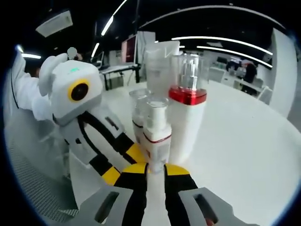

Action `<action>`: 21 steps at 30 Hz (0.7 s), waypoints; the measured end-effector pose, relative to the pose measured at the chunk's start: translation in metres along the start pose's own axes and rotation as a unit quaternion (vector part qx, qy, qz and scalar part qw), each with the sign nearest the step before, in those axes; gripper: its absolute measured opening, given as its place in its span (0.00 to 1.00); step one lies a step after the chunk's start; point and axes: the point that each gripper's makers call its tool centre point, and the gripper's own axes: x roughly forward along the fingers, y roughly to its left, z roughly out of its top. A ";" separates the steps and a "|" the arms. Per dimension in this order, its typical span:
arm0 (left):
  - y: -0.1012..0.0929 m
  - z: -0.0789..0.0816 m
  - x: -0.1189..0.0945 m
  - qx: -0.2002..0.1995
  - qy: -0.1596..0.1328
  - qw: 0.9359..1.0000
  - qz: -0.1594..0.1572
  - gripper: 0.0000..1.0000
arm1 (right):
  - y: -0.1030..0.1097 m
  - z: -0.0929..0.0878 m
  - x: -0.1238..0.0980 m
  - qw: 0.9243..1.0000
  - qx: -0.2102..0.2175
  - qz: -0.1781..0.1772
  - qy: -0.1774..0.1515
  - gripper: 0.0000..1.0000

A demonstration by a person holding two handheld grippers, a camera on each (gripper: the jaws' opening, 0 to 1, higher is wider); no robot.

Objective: Arrange the skincare products in the storage area until every visible bottle or jar stands upright without overlapping.

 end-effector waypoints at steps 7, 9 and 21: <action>0.003 -0.004 -0.012 -0.002 0.020 1.000 0.003 0.17 | 0.001 0.003 -0.008 1.000 0.003 0.001 -0.002 0.20; 0.003 -0.004 -0.017 0.003 0.027 1.000 0.002 0.17 | 0.002 0.006 -0.011 1.000 0.005 0.002 -0.005 0.26; 0.010 -0.019 -0.062 0.050 0.105 0.993 0.029 0.38 | 0.008 0.017 -0.022 1.000 -0.003 0.003 -0.020 0.53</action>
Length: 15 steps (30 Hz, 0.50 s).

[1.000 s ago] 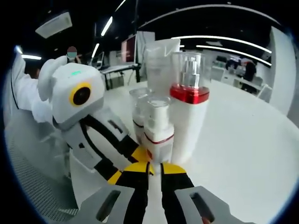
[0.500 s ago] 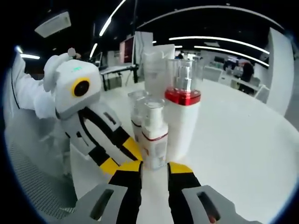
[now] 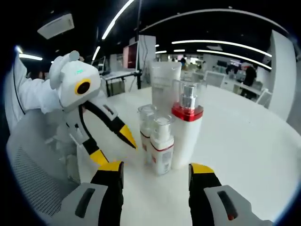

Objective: Arrange the skincare products in the storage area until every visible bottle or jar stands upright without overlapping.

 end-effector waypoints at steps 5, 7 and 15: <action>0.004 -0.006 -0.016 -0.004 0.007 1.000 0.020 0.48 | 0.004 0.002 -0.005 1.000 -0.008 0.002 0.008 0.64; 0.012 -0.006 -0.024 -0.015 -0.001 0.999 0.042 0.54 | 0.004 0.005 -0.008 1.000 -0.013 0.000 0.005 0.69; 0.033 0.002 -0.055 -0.079 -0.039 0.992 0.091 0.66 | 0.011 0.012 -0.013 1.000 -0.029 0.003 0.005 0.82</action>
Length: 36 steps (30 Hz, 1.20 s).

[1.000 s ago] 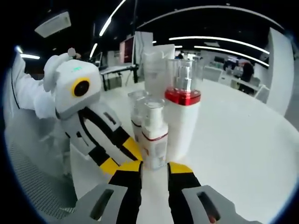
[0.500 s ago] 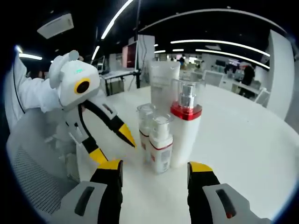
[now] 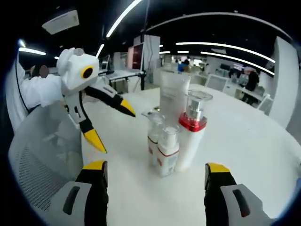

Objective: Arrange the skincare products in the storage area until every visible bottle or jar stands upright without overlapping.

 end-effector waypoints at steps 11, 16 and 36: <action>0.010 0.009 -0.023 -0.030 -0.028 0.999 0.032 0.76 | 0.003 0.010 -0.006 1.000 0.003 -0.001 -0.010 0.99; 0.014 0.012 -0.030 -0.045 -0.036 0.997 0.043 0.88 | 0.010 0.011 -0.010 1.000 0.000 -0.002 -0.005 0.99; 0.043 -0.018 -0.076 -0.091 -0.051 0.994 0.011 0.99 | 0.025 0.045 -0.009 0.997 -0.007 -0.074 0.008 0.99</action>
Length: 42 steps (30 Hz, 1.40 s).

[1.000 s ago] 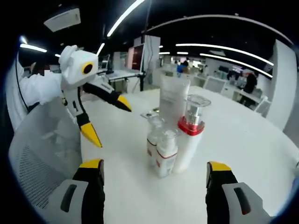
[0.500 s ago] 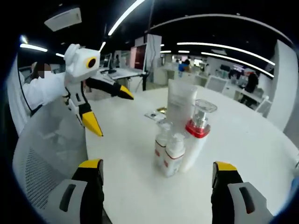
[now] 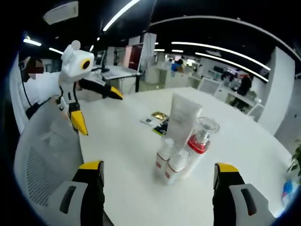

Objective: Arrange the skincare products in the storage area until every visible bottle or jar stands upright without overlapping.

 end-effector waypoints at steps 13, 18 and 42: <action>0.014 0.001 -0.021 -0.021 -0.026 0.999 -0.030 0.99 | 0.035 0.030 0.004 1.000 0.004 -0.029 -0.008 0.99; 0.015 -0.003 -0.022 -0.021 -0.030 0.999 -0.035 0.99 | 0.046 0.036 0.013 1.000 -0.001 -0.029 -0.009 0.99; 0.031 -0.012 -0.013 -0.032 -0.029 0.999 -0.017 0.96 | 0.060 0.040 0.045 0.999 -0.021 -0.034 -0.036 0.99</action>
